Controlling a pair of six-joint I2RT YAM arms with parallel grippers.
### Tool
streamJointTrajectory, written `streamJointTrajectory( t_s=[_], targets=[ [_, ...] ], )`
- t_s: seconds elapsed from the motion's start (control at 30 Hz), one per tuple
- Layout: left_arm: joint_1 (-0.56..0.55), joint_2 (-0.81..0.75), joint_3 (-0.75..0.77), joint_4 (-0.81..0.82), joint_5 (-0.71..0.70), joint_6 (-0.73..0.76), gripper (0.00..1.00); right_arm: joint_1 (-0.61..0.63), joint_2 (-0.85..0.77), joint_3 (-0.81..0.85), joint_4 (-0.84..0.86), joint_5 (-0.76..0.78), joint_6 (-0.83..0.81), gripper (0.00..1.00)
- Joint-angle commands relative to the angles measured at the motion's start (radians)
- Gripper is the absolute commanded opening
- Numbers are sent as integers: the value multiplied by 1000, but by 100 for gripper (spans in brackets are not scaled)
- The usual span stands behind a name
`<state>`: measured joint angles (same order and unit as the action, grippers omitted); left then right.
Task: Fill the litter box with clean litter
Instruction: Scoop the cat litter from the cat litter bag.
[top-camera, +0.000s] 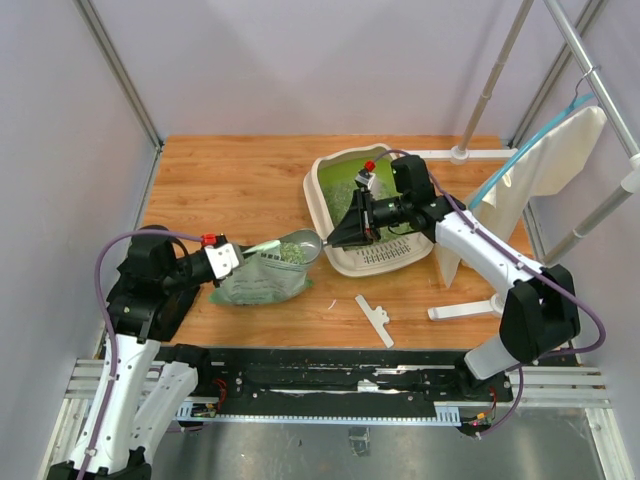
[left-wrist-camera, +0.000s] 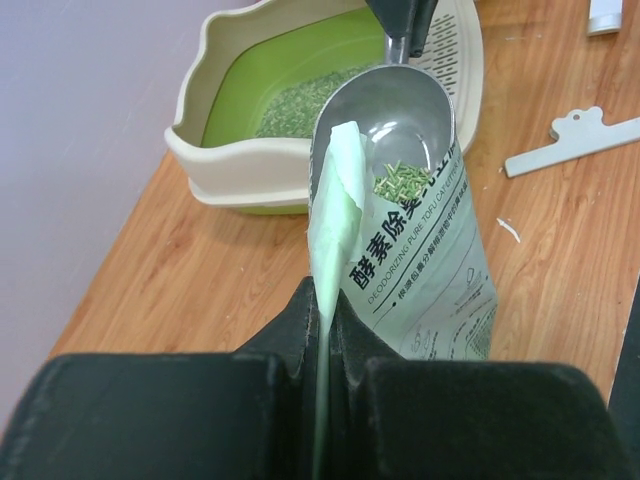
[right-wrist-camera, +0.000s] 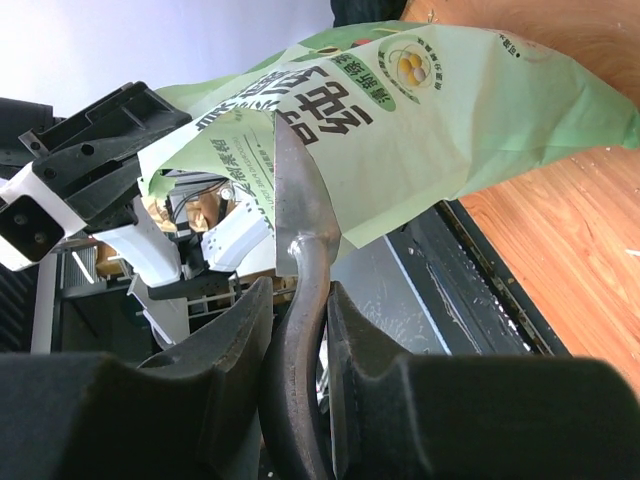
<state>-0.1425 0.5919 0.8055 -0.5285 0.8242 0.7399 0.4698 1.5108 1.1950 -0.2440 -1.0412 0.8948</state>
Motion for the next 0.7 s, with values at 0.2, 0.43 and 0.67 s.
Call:
streamJointTrajectory(
  t_s=[0.2, 0.43, 0.67],
  targets=[
    [10, -36, 63, 228, 44, 23, 1, -17, -22, 64, 65, 20, 63, 1],
    [10, -29, 96, 144, 15, 79, 1, -5, -31, 125, -48, 81, -4, 1],
    [10, -40, 110, 117, 5, 99, 1, -31, -50, 102, -77, 84, -23, 1]
  ],
)
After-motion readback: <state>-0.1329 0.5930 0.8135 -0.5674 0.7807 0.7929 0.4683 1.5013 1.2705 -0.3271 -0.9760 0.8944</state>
